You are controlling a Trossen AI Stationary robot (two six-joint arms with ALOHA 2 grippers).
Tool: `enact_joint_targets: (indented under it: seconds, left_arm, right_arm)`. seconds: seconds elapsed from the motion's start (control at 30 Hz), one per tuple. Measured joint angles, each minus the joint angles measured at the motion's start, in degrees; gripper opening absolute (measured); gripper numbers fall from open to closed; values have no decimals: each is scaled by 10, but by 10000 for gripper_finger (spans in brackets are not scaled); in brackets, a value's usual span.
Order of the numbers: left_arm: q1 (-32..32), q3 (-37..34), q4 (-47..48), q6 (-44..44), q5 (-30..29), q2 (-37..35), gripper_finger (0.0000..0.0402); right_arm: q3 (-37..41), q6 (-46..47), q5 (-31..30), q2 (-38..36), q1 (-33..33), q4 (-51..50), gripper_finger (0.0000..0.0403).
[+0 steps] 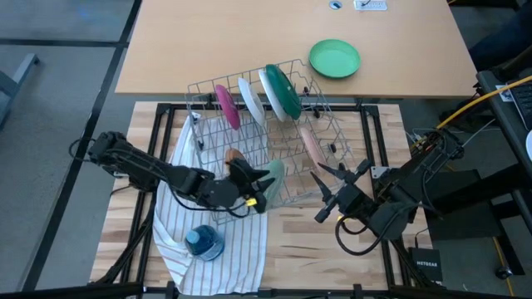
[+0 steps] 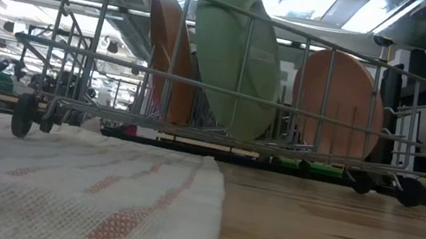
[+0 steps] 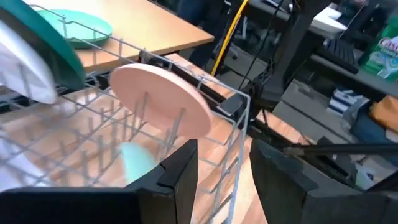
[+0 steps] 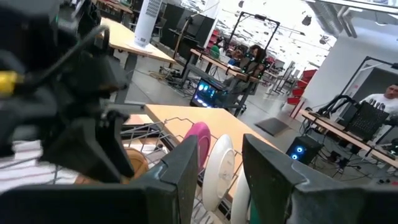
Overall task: Sort dishes
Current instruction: Put the light green plate into the dish rack
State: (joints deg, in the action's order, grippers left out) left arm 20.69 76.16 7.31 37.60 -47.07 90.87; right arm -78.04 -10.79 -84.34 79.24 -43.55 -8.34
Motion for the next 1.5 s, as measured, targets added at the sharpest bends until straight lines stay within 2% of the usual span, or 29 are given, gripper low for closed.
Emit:
enact_joint_targets:
  seconds: [0.13,0.3,0.43,0.53,0.77,1.03,1.5]
  left_arm:
    - [1,0,86,44,13,-45,137]
    - [-11,0,204,172,79,-73,137]
    - [-24,0,251,237,136,-73,137]
    - [-32,0,252,251,173,-73,137]
    - [-47,0,256,251,212,-73,137]
    - [-53,0,254,254,216,-68,137]
    - [-59,0,229,235,260,-30,137]
  right_arm:
    - [0,5,0,0,0,-12,129]
    - [0,7,13,0,0,-14,129]
    - [0,7,46,0,0,-13,129]
    - [0,7,62,0,0,-13,129]
    - [0,7,67,0,1,-13,129]
    - [0,7,70,0,1,-14,129]
    - [0,7,75,0,1,-22,129]
